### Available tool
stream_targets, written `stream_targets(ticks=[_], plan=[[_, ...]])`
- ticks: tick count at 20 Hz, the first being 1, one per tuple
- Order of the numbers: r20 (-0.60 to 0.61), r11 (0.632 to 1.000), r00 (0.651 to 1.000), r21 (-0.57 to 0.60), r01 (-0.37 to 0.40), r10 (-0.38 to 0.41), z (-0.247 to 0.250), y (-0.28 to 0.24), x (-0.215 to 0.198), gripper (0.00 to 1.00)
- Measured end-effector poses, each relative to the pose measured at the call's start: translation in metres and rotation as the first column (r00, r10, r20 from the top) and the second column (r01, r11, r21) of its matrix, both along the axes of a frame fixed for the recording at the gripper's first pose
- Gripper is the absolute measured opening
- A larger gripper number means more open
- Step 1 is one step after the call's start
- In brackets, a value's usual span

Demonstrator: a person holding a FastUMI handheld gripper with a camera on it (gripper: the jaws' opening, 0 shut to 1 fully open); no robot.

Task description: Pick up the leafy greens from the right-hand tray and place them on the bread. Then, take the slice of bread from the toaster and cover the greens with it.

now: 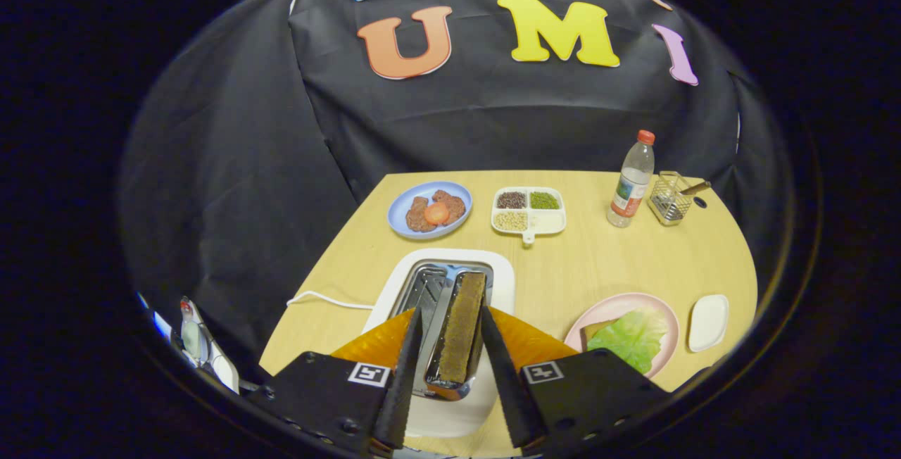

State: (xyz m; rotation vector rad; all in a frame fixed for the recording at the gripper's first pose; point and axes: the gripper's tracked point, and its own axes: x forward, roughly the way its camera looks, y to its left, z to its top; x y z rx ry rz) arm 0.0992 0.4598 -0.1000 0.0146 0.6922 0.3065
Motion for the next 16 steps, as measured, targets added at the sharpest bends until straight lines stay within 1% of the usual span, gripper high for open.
stream_targets(ticks=[2, 3, 4, 5, 6, 7, 8, 11, 14, 16], plan=[[-0.027, 0.999, 1.000, -0.034, -0.003, 0.002, -0.004, 0.001, -0.004, 0.46], [-0.031, 0.999, 0.999, -0.042, -0.008, 0.007, -0.006, 0.004, -0.003, 0.39], [-0.025, 0.998, 1.000, -0.051, -0.021, 0.019, -0.003, 0.007, -0.005, 0.23], [-0.006, 0.996, 1.000, -0.083, -0.016, 0.015, -0.001, 0.003, -0.007, 0.26], [0.008, 0.995, 1.000, -0.101, 0.006, -0.005, 0.000, -0.003, -0.002, 0.19], [0.013, 0.995, 1.000, -0.097, -0.002, 0.004, 0.005, -0.001, -0.006, 0.12], [0.016, 0.995, 1.000, -0.100, -0.008, 0.010, 0.001, 0.003, -0.007, 0.12], [0.048, 0.997, 0.999, -0.084, -0.001, 0.006, 0.018, 0.000, -0.012, 0.12], [0.070, 1.000, 0.998, -0.030, -0.001, 0.003, 0.043, 0.001, -0.020, 0.12], [0.108, 1.000, 0.994, -0.010, -0.004, 0.005, 0.063, -0.003, -0.024, 0.12]])
